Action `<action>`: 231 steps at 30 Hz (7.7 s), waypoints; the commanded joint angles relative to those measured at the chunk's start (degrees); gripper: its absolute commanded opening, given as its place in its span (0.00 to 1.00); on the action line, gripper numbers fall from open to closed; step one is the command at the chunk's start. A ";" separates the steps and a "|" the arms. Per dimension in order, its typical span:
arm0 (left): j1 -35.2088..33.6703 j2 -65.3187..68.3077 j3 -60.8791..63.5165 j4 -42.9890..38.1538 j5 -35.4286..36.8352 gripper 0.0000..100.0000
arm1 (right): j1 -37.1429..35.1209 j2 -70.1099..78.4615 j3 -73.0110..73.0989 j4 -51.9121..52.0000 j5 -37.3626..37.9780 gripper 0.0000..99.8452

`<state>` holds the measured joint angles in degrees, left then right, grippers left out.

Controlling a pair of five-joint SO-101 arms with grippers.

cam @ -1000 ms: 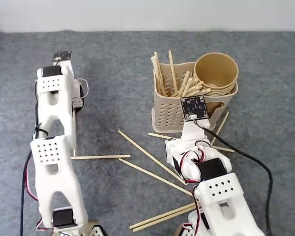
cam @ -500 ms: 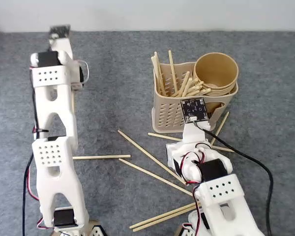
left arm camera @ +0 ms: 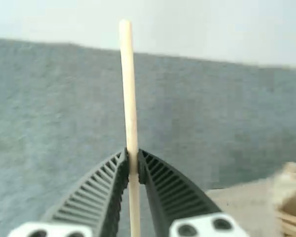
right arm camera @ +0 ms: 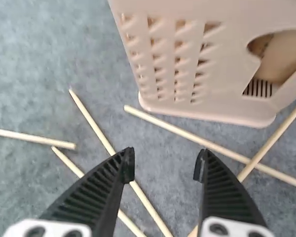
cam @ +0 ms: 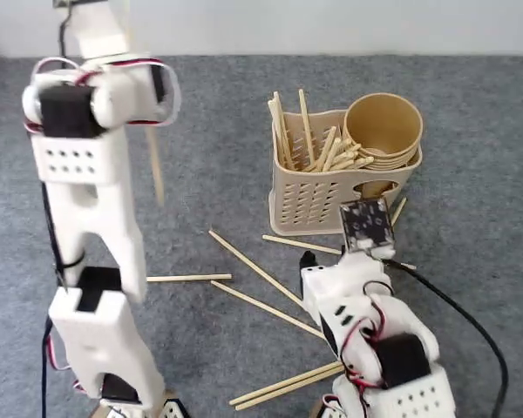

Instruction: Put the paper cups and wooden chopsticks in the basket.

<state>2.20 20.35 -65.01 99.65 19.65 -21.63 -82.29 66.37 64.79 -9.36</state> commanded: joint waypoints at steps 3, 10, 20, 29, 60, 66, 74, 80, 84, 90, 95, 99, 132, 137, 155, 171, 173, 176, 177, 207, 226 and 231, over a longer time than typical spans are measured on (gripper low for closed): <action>9.32 -7.74 -2.51 -9.41 5.36 0.01 | 4.53 -9.10 0.79 0.40 -0.62 0.21; 15.38 -6.86 -2.15 -22.86 9.67 0.01 | 8.40 -13.85 0.79 0.40 -1.32 0.21; 19.43 3.96 -2.33 -30.33 11.43 0.01 | 8.40 -13.93 0.79 0.40 -2.20 0.21; 19.52 10.81 -2.42 -29.01 11.52 0.01 | 8.40 -13.93 0.79 0.40 -2.20 0.21; 8.79 10.81 -26.42 1.05 14.42 0.17 | 8.04 -13.93 0.79 0.57 -2.20 0.21; -1.23 9.14 -20.35 1.32 13.19 0.05 | 8.04 -13.93 0.88 0.57 -2.20 0.21; -2.73 -13.36 17.36 1.05 10.81 0.04 | 8.04 -13.93 0.88 0.48 -2.20 0.21; -7.03 -30.24 45.14 0.35 13.45 0.04 | 7.96 -14.29 2.81 -1.45 -2.11 0.21; -12.40 -36.04 59.65 0.35 15.56 0.04 | 7.96 -14.29 4.66 -3.74 -2.11 0.21; -21.45 -37.45 75.30 -0.79 15.56 0.04 | 7.96 -14.29 4.66 -3.74 -2.11 0.21; -27.52 -37.71 88.84 -9.41 12.40 0.07 | 7.96 -14.29 4.66 -3.74 -2.11 0.21; -30.07 -37.89 97.54 -17.76 10.37 0.15 | 7.96 -14.29 4.66 -3.65 -2.11 0.21; -29.10 -23.74 106.24 -35.34 14.51 0.20 | 7.87 -14.37 4.66 -3.30 -0.97 0.21; -29.27 -13.89 100.00 -34.20 14.51 0.20 | 7.87 -14.37 4.75 -3.30 -0.97 0.21; -26.37 -8.09 84.62 -26.46 14.51 0.01 | 7.87 -14.37 4.75 -3.30 -0.97 0.21; -10.55 -10.46 48.04 0.70 17.14 0.01 | 7.87 -14.37 4.66 -3.21 -1.14 0.21; -9.23 -14.24 47.43 0.44 17.14 0.01 | 7.87 -14.37 4.66 -3.30 -1.14 0.21; -6.68 -20.92 47.69 0.62 16.97 0.01 | 7.87 -14.37 4.66 -3.30 -1.14 0.21; -5.80 -22.95 47.69 0.62 16.97 0.01 | 7.87 -14.37 4.66 -3.38 -1.14 0.21; 6.42 -62.33 82.07 -44.48 7.30 0.01 | 7.87 -14.37 4.84 -3.65 -1.23 0.21; 22.86 -62.24 103.78 -106.20 -5.19 0.01 | 7.87 -14.37 4.84 -3.65 -1.14 0.21; 22.95 -61.10 104.75 -106.11 -5.19 0.01 | 7.87 -14.37 4.84 -3.65 -1.14 0.21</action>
<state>24.88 -40.22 40.13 -4.79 15.25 -14.07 -96.26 71.38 62.51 -10.95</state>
